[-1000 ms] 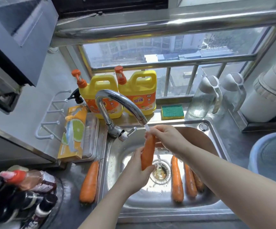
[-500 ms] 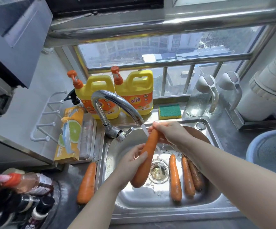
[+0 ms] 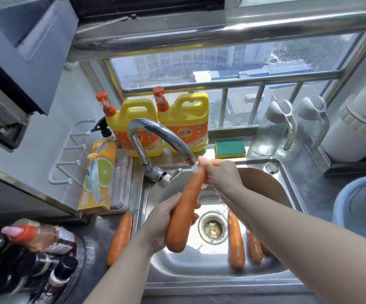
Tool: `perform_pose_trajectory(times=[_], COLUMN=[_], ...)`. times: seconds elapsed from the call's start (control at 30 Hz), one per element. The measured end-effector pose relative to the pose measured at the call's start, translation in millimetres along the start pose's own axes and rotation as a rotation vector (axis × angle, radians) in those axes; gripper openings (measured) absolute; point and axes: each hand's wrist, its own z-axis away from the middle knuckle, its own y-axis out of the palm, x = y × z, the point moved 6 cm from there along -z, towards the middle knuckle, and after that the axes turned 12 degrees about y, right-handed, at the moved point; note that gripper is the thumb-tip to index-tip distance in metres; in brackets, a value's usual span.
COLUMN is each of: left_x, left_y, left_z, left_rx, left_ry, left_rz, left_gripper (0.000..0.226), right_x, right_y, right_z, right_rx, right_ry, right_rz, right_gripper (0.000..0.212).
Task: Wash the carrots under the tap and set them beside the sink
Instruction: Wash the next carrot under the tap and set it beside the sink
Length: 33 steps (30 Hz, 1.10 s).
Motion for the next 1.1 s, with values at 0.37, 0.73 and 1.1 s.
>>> perform_pose_trajectory(times=[0.37, 0.73, 1.1], left_x=[5, -8, -5], left_y=[18, 19, -25], left_z=[-7, -19, 15], left_rx=[0.029, 0.043, -0.183], left_ry=[-0.114, -0.006, 0.246], left_rz=[0.102, -0.346, -0.937], left_gripper=[0.05, 0.035, 0.035], right_x=[-4, -8, -44], right_y=[3, -34, -12], right_z=[8, 12, 14], right_rx=[0.166, -0.001, 0.181], right_ry=[0.066, 0.108, 0.306], right_rz=[0.034, 0.016, -0.037], right_gripper=[0.034, 0.041, 0.02])
